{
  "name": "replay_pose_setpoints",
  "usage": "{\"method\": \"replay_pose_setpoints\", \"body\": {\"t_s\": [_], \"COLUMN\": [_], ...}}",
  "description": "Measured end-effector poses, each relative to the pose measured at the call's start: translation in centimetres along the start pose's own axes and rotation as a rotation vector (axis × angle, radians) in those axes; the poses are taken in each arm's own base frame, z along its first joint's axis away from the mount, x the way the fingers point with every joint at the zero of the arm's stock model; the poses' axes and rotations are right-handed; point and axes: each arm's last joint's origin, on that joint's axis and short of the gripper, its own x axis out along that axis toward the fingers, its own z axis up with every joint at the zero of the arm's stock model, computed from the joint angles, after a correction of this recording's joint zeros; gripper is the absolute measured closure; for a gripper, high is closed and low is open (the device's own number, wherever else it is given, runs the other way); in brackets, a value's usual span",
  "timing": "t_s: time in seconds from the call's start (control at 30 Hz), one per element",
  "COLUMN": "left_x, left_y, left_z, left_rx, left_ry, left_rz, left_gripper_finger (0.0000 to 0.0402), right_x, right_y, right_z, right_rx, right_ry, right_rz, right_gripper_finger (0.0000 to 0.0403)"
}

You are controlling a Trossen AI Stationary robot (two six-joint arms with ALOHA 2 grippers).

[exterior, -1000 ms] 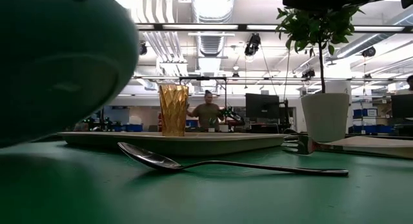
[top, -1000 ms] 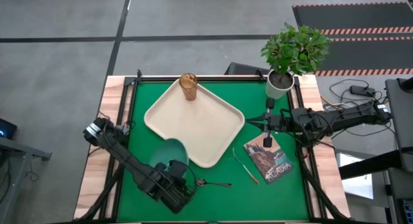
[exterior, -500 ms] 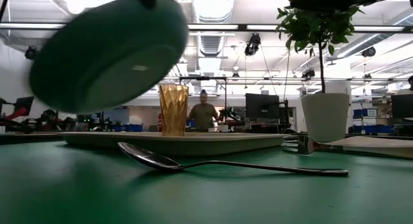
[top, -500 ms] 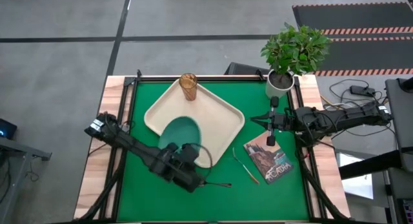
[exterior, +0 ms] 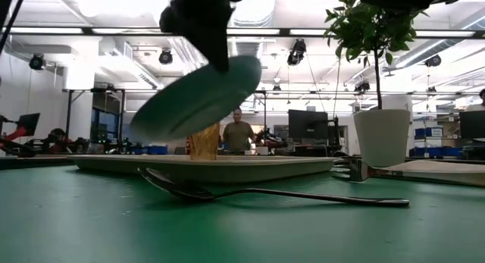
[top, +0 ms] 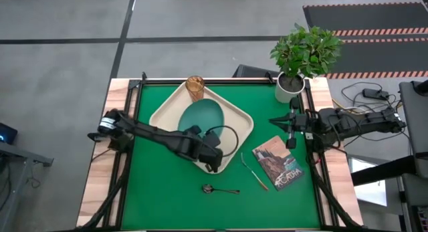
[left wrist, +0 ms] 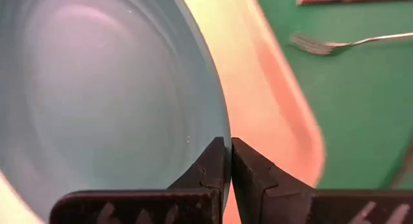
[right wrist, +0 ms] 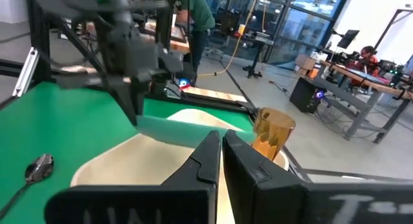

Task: Pick and place plate/cup/fork/spoon on tray
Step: Put the green plate on the white tray

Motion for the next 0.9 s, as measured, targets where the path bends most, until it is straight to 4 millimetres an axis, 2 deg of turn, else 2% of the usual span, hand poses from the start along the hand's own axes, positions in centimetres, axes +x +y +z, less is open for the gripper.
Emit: {"method": "replay_pose_setpoints", "body": {"t_s": [0.2, 0.47, 0.77, 0.9], "left_x": [2.4, 4.9, 6.2, 6.4], "left_y": [0.6, 0.7, 0.5, 0.6], "left_z": [-0.6, -2.2, -2.9, -2.9], "left_rx": [0.001, -0.015, -0.042, -0.067], "left_ry": [0.015, 0.023, -0.011, -0.006], "left_rz": [0.015, 0.005, -0.036, -0.032], "left_gripper_finger": [0.0401, 0.0401, 0.0400, 0.0383], "right_x": [-1.1, -1.2, -1.3, -1.3], "right_y": [-0.4, -0.4, -0.4, -0.4], "right_z": [0.3, 0.2, 0.3, 0.3], "right_rx": [0.012, 0.012, 0.012, 0.012], "right_ry": [-0.043, -0.046, -0.050, -0.049], "right_rz": [-0.010, -0.011, -0.012, -0.012], "right_gripper_finger": [0.0394, 0.0394, 0.0394, 0.0394]}}
